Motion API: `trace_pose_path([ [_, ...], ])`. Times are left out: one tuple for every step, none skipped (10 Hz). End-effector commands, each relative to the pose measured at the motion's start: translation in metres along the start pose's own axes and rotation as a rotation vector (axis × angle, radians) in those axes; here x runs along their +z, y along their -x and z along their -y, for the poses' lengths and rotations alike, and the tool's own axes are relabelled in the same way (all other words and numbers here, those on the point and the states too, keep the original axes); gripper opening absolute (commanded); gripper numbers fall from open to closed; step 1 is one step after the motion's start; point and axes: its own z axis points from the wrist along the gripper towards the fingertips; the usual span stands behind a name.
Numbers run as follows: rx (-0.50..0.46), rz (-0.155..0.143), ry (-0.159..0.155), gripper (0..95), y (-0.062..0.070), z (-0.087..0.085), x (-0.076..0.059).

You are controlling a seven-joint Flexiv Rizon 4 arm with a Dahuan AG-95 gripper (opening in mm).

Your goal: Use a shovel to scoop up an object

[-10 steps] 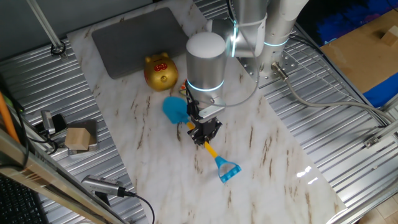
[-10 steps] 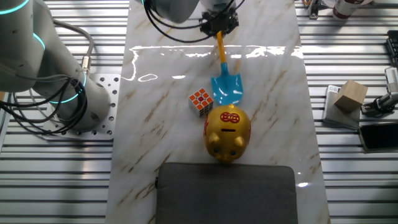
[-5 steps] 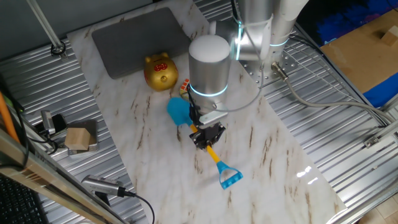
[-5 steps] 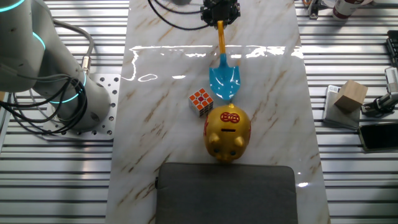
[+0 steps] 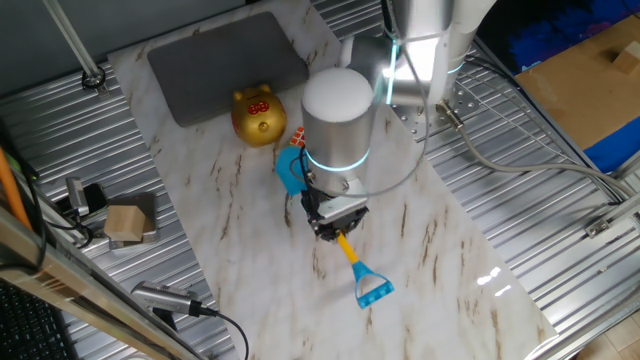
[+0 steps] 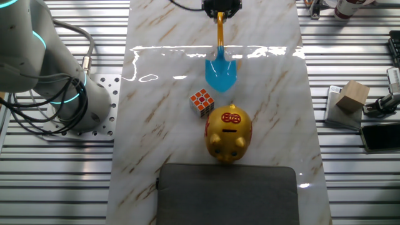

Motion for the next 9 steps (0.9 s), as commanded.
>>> trace_pose_path([
  [0.013,-0.001,0.010,0.0,0.003,-0.006,-0.002],
  [0.023,-0.001,0.012,0.0,0.003,-0.008,-0.002],
  [0.050,-0.002,0.024,0.0,0.005,-0.014,0.000],
  [0.065,-0.003,0.033,0.0,0.005,-0.018,0.003],
  [0.094,-0.005,0.064,0.0,0.005,-0.022,0.004],
  [0.105,-0.007,0.077,0.0,0.006,-0.025,0.006],
  [0.120,-0.008,0.093,0.0,0.006,-0.027,0.007],
  [0.148,-0.012,0.119,0.0,0.006,-0.031,0.008],
  [0.160,-0.015,0.133,0.0,0.006,-0.034,0.009],
])
